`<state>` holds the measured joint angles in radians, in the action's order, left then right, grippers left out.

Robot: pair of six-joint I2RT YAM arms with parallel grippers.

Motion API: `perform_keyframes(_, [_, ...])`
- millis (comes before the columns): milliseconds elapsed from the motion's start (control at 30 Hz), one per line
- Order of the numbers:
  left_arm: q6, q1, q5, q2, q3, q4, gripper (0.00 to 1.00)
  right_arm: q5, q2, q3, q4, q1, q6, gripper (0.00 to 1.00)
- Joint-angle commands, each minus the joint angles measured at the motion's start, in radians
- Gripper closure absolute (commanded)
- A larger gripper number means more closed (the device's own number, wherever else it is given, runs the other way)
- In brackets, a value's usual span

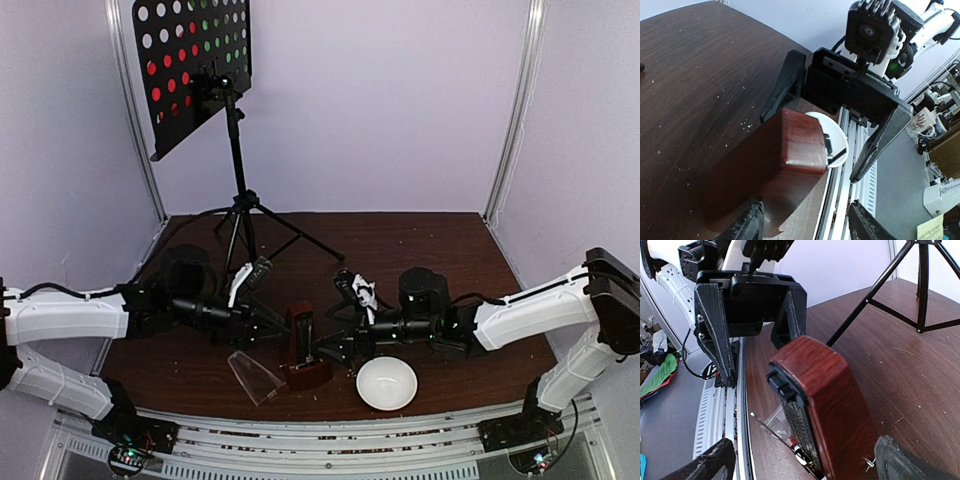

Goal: Pack up the instrument practice props

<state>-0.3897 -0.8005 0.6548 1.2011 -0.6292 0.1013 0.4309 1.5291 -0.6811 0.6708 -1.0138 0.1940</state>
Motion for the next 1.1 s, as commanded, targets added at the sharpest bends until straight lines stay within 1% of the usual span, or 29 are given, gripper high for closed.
perform_keyframes(0, [0.110,-0.012,0.019,0.063,-0.088,0.004,0.40,-0.027,-0.053,0.051,0.035,0.006,0.010,0.01])
perform_keyframes(233, [0.166,-0.014,0.024,0.137,-0.173,-0.046,0.40,-0.077,-0.093,0.098,0.049,0.005,0.012,0.00])
perform_keyframes(433, [0.262,-0.014,-0.015,0.180,-0.242,-0.164,0.40,-0.098,-0.064,0.101,0.075,0.004,0.024,0.00])
perform_keyframes(600, [0.318,-0.014,0.008,0.210,-0.299,-0.215,0.40,-0.133,-0.035,0.081,0.073,-0.010,0.000,0.00])
perform_keyframes(667, [0.327,-0.014,0.008,0.198,-0.305,-0.211,0.39,-0.156,-0.027,0.063,0.056,-0.018,-0.020,0.00])
perform_keyframes(767, [0.330,-0.012,-0.020,0.155,-0.309,-0.193,0.32,-0.189,-0.028,0.042,0.041,-0.026,-0.056,0.00])
perform_keyframes(900, [0.289,0.012,-0.061,0.096,-0.313,-0.139,0.20,-0.222,-0.054,0.025,0.038,-0.026,-0.092,0.00])
perform_keyframes(967, [0.270,0.026,-0.102,0.084,-0.327,-0.116,0.17,-0.227,-0.065,0.013,0.036,-0.026,-0.113,0.00])
perform_keyframes(1067, [0.261,0.043,-0.135,0.087,-0.361,-0.089,0.16,-0.197,-0.067,-0.007,0.040,-0.026,-0.144,0.00])
